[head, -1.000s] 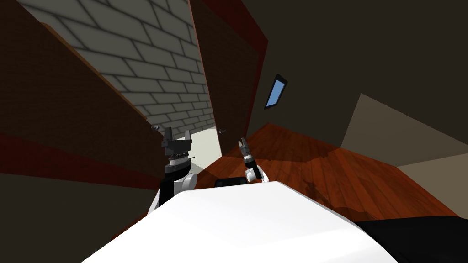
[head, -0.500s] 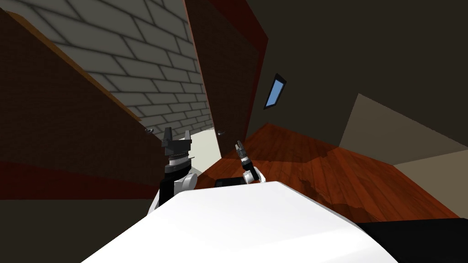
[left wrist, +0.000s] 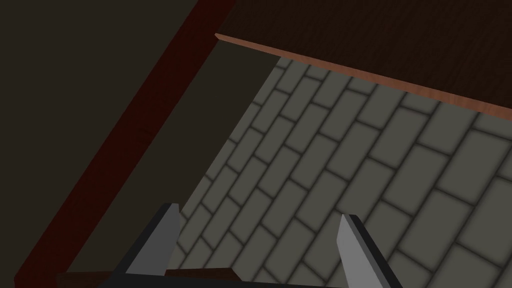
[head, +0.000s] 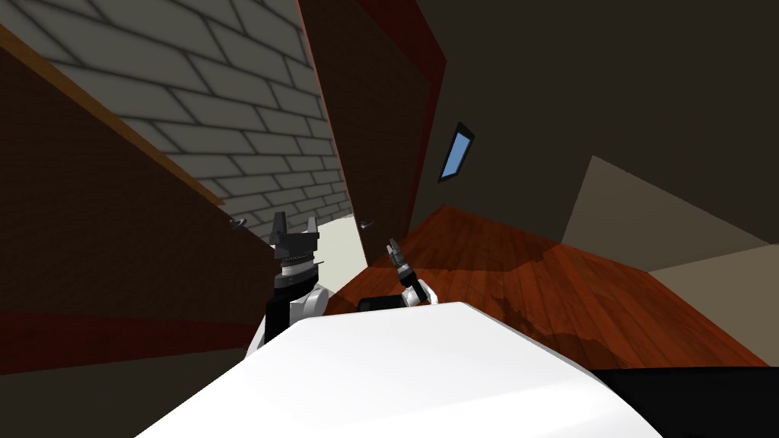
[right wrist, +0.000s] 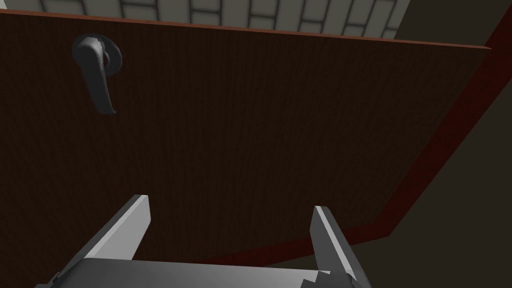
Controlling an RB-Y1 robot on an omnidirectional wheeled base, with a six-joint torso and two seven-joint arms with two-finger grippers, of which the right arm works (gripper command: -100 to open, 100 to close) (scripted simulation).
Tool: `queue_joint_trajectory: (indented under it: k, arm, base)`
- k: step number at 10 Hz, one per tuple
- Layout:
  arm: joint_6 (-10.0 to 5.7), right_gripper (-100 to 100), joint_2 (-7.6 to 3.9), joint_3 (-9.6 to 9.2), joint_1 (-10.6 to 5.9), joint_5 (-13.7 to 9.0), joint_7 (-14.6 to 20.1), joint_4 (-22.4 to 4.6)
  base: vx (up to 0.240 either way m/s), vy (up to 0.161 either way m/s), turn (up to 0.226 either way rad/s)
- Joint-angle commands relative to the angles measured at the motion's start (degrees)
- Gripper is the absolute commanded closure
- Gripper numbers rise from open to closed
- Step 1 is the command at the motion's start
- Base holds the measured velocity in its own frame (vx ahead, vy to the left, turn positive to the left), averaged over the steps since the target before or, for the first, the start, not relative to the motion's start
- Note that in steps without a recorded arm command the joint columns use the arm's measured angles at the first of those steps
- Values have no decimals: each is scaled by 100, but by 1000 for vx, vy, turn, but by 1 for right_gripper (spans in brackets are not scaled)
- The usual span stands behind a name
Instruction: Push the door open
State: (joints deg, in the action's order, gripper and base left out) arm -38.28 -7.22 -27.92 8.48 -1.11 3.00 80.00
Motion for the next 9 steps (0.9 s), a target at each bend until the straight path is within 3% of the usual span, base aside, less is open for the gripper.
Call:
queue_joint_trajectory:
  k: [1,9]
  arm:
    - [-27,-100,-20,-125,-76,-9,28,-194]
    - [-199,-100,-93,-682,-441,-49,144,-1148]
  base:
    - [99,23,-32]
    - [97,16,-36]
